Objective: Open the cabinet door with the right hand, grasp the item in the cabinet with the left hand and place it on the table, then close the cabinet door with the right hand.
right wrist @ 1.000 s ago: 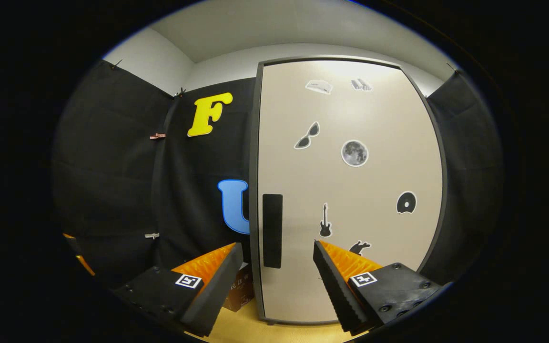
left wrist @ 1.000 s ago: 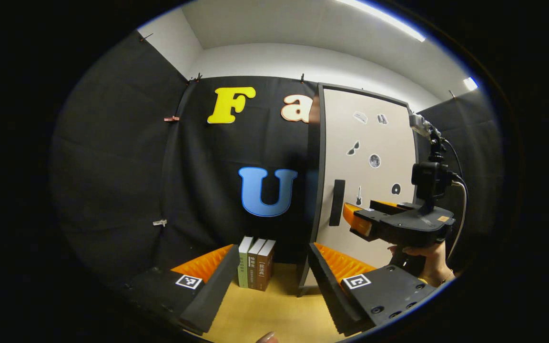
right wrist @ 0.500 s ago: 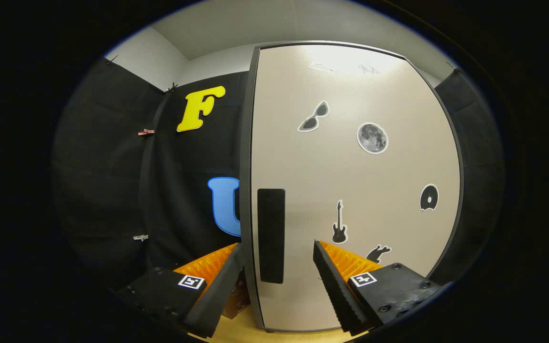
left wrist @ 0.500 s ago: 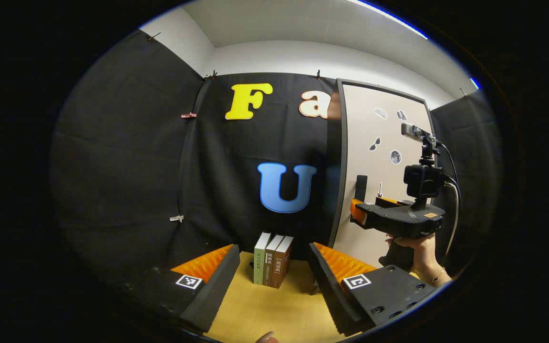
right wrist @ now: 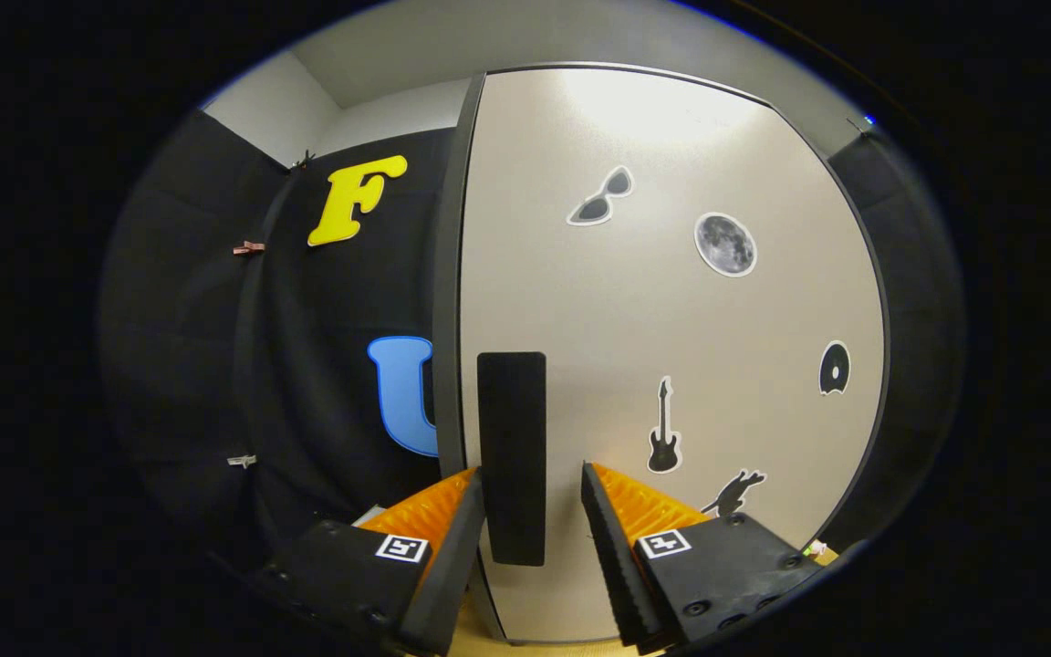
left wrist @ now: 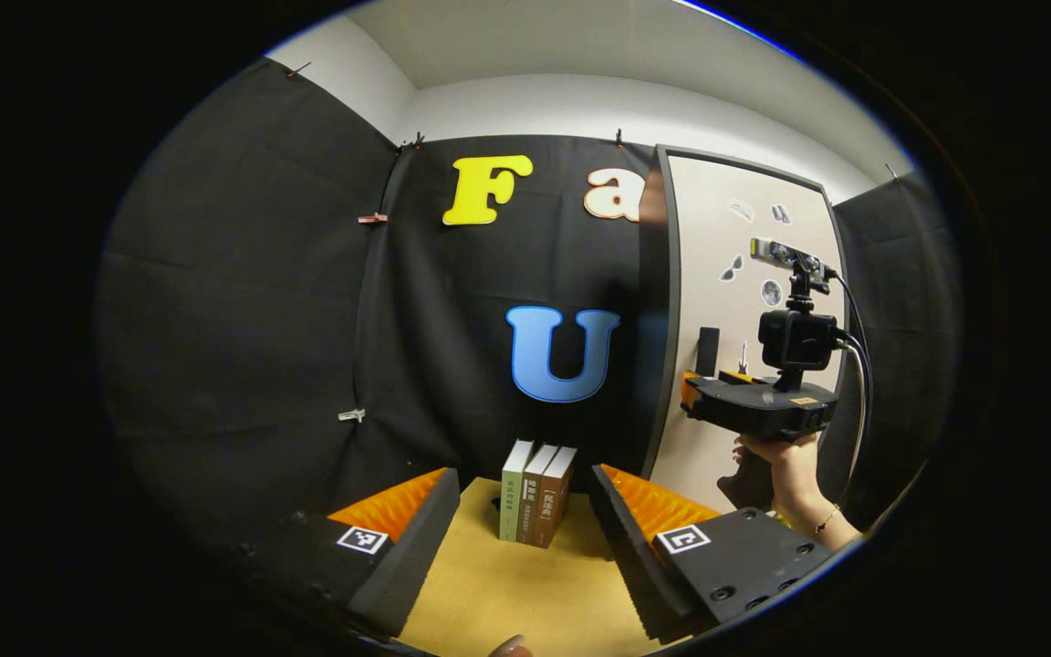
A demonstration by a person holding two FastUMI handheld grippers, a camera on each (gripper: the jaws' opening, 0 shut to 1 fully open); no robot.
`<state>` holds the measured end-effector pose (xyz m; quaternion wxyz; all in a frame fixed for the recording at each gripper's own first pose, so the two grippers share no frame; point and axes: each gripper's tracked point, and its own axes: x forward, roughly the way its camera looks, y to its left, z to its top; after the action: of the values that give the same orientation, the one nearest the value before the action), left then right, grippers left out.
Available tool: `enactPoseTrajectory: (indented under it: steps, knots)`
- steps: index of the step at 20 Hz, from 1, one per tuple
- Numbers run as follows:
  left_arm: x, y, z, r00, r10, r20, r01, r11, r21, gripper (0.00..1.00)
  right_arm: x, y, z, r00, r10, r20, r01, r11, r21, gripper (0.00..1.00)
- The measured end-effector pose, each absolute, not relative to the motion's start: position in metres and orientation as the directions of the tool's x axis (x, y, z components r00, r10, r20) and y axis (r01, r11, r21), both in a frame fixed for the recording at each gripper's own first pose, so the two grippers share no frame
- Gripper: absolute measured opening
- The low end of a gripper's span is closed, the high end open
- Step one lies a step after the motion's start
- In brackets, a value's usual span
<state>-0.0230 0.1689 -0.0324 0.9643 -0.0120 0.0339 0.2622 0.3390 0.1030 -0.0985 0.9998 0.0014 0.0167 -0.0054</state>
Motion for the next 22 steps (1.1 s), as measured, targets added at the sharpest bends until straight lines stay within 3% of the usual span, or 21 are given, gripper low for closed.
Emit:
enactPoseTrajectory:
  steps: [1,3,5,7,8,9,22]
  knots:
    - [-0.024,0.170,-0.033,0.858,0.508,-0.074,-0.510,0.860,-0.010,0.91,0.341,0.107,-0.099,1.000,0.000,-0.029,0.000,1.000,0.001,0.66]
    - [-0.026,0.175,-0.035,0.854,0.514,-0.081,-0.517,0.856,-0.016,0.91,0.342,0.112,-0.099,1.000,-0.019,-0.020,0.018,1.000,-0.017,0.43]
    - [-0.029,0.178,-0.037,0.850,0.520,-0.086,-0.523,0.852,-0.016,0.91,0.342,0.110,-0.099,0.999,-0.050,-0.009,0.049,0.998,-0.048,0.40]
    - [-0.032,0.179,-0.036,0.849,0.522,-0.086,-0.525,0.851,-0.015,0.91,0.343,0.110,-0.100,0.998,-0.054,-0.013,0.054,0.998,-0.031,0.25]
    - [-0.033,0.179,-0.036,0.851,0.519,-0.083,-0.522,0.853,-0.015,0.91,0.343,0.110,-0.101,0.998,-0.055,-0.021,0.054,0.998,-0.017,0.25]
    - [-0.035,0.180,-0.035,0.852,0.517,-0.080,-0.520,0.854,-0.013,0.91,0.341,0.110,-0.100,0.999,-0.047,-0.022,0.047,0.998,-0.030,0.14]
    - [-0.055,0.163,-0.040,0.911,0.405,-0.076,-0.405,0.914,0.017,0.90,0.281,0.108,-0.093,0.997,0.063,-0.052,-0.064,0.998,-0.008,0.14]
